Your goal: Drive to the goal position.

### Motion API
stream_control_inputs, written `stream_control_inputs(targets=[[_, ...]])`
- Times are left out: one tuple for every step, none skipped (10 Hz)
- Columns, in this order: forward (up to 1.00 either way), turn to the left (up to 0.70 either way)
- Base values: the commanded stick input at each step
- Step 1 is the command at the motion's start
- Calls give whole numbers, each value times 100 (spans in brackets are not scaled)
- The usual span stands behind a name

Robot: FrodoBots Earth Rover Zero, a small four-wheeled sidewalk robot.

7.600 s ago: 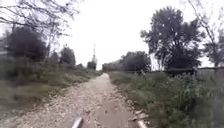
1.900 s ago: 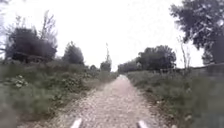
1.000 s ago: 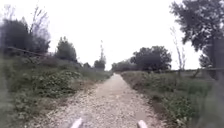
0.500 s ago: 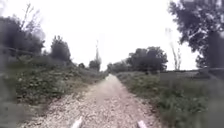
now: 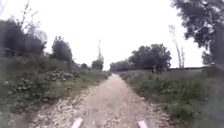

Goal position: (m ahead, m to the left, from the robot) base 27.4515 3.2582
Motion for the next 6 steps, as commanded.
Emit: stream_control_inputs(targets=[[70,0],[70,0],[70,0],[70,0],[70,0],[70,-16]])
